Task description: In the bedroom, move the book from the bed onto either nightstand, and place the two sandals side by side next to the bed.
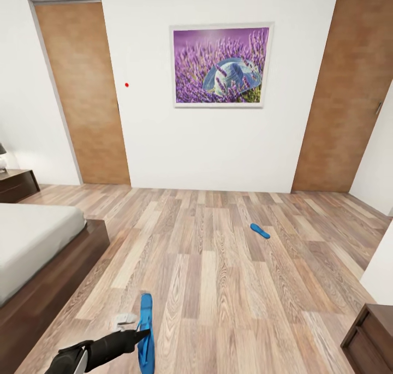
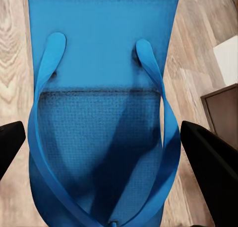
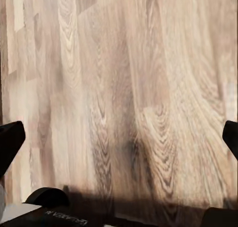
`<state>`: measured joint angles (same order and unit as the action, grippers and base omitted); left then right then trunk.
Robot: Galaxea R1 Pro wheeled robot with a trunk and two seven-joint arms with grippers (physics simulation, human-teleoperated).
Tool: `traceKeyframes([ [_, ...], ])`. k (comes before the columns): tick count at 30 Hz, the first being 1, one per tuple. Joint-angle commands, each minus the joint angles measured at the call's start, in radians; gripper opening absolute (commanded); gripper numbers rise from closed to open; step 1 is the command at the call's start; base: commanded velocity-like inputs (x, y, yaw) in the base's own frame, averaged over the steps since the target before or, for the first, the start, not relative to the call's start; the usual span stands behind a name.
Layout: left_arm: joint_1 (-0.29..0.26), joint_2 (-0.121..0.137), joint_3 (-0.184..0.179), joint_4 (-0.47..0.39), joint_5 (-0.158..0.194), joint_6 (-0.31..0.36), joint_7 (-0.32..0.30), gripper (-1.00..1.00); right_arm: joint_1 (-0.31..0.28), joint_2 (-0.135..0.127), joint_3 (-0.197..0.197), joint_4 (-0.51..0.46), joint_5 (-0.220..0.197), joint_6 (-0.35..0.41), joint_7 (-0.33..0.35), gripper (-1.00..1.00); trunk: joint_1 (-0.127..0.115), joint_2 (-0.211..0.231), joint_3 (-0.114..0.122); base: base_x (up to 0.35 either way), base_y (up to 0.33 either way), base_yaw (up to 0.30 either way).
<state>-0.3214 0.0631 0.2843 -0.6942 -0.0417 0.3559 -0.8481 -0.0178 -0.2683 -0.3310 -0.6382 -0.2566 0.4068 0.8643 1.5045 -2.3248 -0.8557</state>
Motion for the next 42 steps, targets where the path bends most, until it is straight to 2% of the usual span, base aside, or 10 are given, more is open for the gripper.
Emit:
traceKeyframes([
  [1,-0.001,-0.008,-0.002,0.001,-0.013,-0.002,0.012,-1.0,-0.001,0.017,0.004,0.011,0.029,0.008,-0.056,1.0,-0.004,0.007,0.002,0.0,0.0,0.0],
  [2,-0.001,-0.016,-0.006,0.009,-0.022,-0.012,0.036,-1.0,-0.001,0.034,0.007,0.018,0.06,0.008,-0.107,1.0,-0.008,0.014,0.005,0.0,0.0,0.0],
  [5,-0.001,-0.033,-0.014,0.063,-0.039,-0.051,0.108,-1.0,-0.001,0.061,0.009,0.026,0.104,0.008,-0.185,1.0,-0.019,0.035,0.015,0.0,0.0,0.0],
  [8,-0.001,-0.044,-0.017,0.111,-0.044,-0.102,0.179,-1.0,-0.001,0.069,0.008,0.028,0.117,0.007,-0.209,1.0,-0.031,0.056,0.024,0.0,0.0,0.0],
  [11,-0.001,-0.052,-0.018,0.144,-0.044,-0.165,0.282,-1.0,-0.001,0.073,0.007,0.026,0.123,0.007,-0.222,1.0,-0.042,0.077,0.034,0.0,0.0,0.0],
  [14,-0.001,-0.053,-0.018,0.152,-0.043,-0.181,0.314,-1.0,-0.001,0.073,0.007,0.019,0.124,0.007,-0.225,1.0,-0.054,0.098,0.043,0.0,0.0,0.0],
  [32,-0.001,-0.055,-0.018,0.228,-0.049,-0.229,0.335,-1.0,-0.001,0.075,0.004,0.032,0.122,0.007,-0.221,1.0,-0.123,0.224,0.099,0.0,0.0,0.0],
  [36,-0.001,-0.055,-0.018,0.232,-0.047,-0.241,0.337,-1.0,-0.001,0.075,0.003,0.033,0.123,0.007,-0.223,1.0,-0.123,0.224,0.099,0.0,0.0,0.0],
  [42,-0.001,-0.055,-0.017,0.286,-0.047,-0.247,0.34,-1.0,-0.001,0.075,0.006,0.034,0.122,0.007,-0.223,1.0,-0.123,0.224,0.099,0.0,0.0,0.0],
])
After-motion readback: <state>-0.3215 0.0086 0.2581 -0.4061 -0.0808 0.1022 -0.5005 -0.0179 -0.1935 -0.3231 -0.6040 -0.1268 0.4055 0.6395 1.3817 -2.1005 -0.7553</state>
